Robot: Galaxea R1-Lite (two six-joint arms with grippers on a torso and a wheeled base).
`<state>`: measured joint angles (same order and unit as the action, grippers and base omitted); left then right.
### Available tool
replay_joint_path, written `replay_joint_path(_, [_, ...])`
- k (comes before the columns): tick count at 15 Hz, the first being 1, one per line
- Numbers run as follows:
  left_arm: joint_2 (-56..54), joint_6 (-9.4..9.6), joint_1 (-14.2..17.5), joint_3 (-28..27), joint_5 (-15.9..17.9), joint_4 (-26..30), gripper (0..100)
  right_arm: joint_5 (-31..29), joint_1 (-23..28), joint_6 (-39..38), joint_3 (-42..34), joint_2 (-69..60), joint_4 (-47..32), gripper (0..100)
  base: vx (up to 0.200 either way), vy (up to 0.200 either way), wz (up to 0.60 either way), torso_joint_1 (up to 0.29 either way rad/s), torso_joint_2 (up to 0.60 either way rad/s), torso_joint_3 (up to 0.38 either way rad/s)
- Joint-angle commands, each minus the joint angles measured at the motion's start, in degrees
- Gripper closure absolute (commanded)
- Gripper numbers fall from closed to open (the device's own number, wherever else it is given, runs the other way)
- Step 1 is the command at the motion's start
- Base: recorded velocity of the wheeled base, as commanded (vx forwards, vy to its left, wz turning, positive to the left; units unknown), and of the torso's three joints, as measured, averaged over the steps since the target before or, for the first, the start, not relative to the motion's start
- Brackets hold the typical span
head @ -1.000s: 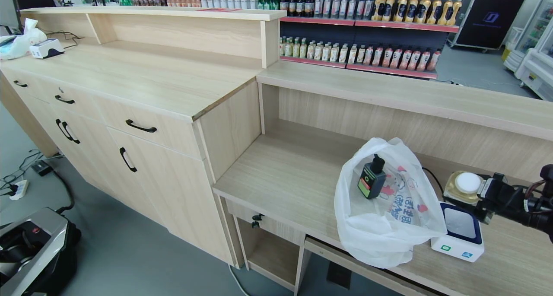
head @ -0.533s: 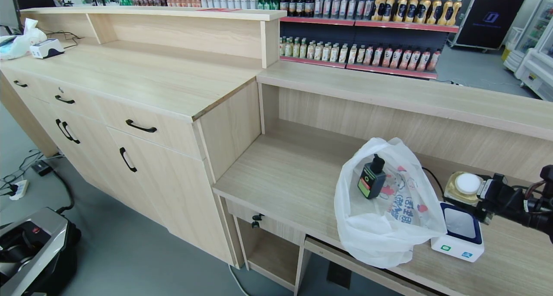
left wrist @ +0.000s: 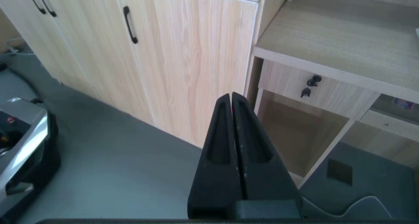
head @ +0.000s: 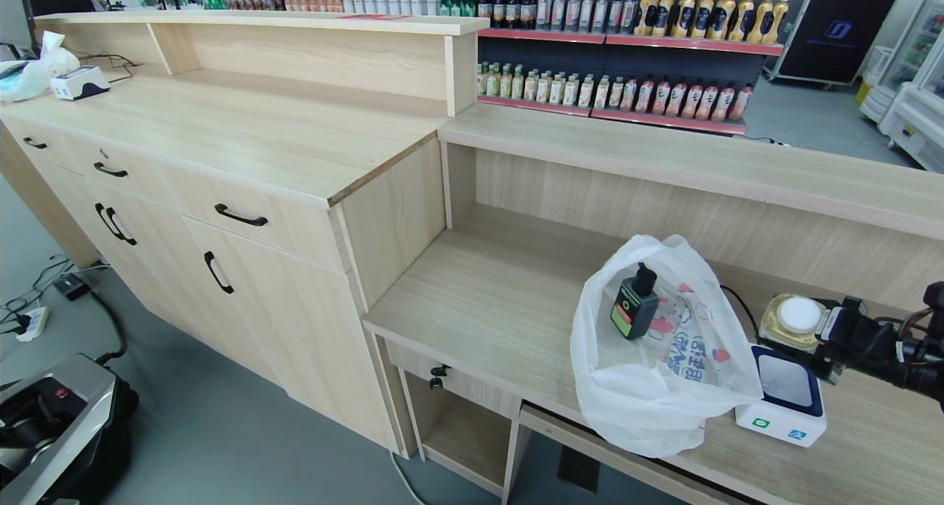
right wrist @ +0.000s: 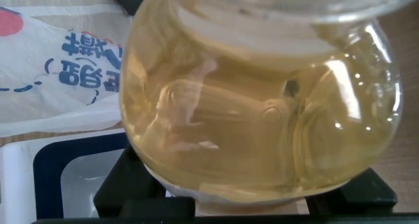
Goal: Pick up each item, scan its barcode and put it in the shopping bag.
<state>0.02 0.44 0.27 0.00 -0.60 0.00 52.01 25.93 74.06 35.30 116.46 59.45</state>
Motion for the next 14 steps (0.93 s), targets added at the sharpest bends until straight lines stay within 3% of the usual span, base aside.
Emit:
replay_joint_path(1, [0.0,0.00,0.0,0.0,0.0,0.0,100,-0.1,0.2,0.0,0.2,-0.4,0.2,100,0.000,0.000,0.00,0.000,0.00,0.000])
replay_joint_path(6, [0.0,0.00,0.0,0.0,0.0,0.0,100,-0.1,0.2,-0.9,0.5,-3.5,-0.5,100,0.000,0.000,0.00,0.000,0.00,0.000])
replay_joint_path(8, [0.0,0.00,0.0,0.0,0.0,0.0,100,-0.6,-0.1,-6.2,0.5,-11.3,-6.9,100,0.000,0.000,0.00,0.000,0.00,0.000])
replay_joint_path(11, [0.0,0.00,0.0,0.0,0.0,0.0,100,-6.0,0.7,-24.7,0.1,-25.1,-13.5,100,0.000,0.000,0.00,0.000,0.00,0.000])
replay_joint_path(12, [0.0,0.00,0.0,0.0,0.0,0.0,100,-11.9,0.6,-33.9,-0.2,-29.0,-13.6,100,0.000,0.000,0.00,0.000,0.00,0.000])
replay_joint_path(14, [0.0,0.00,0.0,0.0,0.0,0.0,100,-23.7,-1.4,-44.6,-0.5,-32.4,-13.9,100,0.000,0.000,0.00,0.000,0.00,0.000])
